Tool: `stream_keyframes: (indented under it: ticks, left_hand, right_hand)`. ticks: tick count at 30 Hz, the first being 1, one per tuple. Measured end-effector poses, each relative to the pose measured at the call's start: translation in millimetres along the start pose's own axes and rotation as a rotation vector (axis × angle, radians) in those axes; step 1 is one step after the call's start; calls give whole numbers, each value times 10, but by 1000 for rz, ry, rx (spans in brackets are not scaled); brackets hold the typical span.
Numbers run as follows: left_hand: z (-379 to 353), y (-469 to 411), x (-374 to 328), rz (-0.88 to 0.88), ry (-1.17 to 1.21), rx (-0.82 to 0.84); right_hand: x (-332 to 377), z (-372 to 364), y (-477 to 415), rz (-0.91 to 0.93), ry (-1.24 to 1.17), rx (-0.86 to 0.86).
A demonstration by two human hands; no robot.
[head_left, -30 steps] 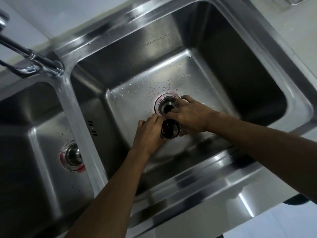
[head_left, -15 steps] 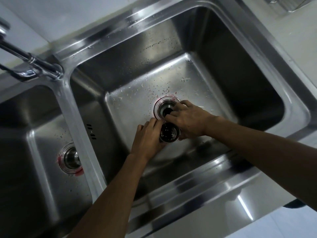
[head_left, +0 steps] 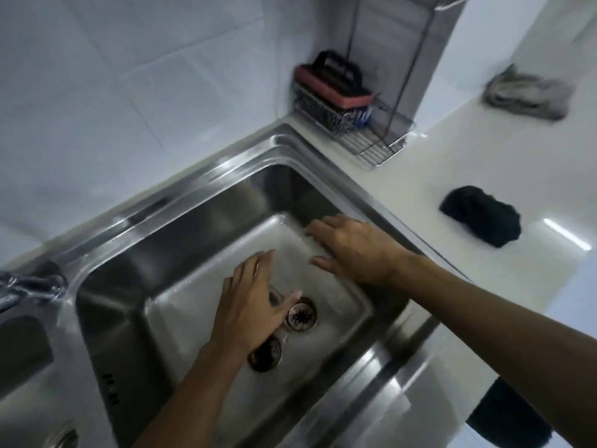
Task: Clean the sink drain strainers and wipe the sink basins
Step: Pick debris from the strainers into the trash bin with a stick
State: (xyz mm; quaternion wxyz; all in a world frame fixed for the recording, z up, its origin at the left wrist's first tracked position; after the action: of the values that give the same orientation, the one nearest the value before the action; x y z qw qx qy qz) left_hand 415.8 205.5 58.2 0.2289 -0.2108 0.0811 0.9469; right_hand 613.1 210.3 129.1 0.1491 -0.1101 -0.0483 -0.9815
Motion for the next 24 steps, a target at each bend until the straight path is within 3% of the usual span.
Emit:
stream_keyframes:
  ticks: [4, 11, 24]
  left_hand:
    - [89, -587, -731, -122, -37, -99]
    - [-33, -1330, -1589, -221, -14, -94]
    - [-173, -1451, -1375, -108, -19, -55]
  right_hand:
    - [-459, 591, 160, -120, -21, -170]
    - [-1175, 1085, 298, -205, 105, -327]
    - [-1608, 783, -219, -113, 314, -306]
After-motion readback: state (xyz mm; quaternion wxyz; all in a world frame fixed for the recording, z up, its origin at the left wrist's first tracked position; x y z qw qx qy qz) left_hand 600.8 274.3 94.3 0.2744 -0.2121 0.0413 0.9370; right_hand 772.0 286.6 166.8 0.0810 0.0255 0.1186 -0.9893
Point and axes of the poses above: each hand's wrist, its own y-axis away from the middle knuckle, its own z-axis out of the back of the hand, x = y × z, the point moved 5 cm from there along -y, towards the middle knuckle, and after that the axes turned 3 degrees about -z, right-handed, at the moved point
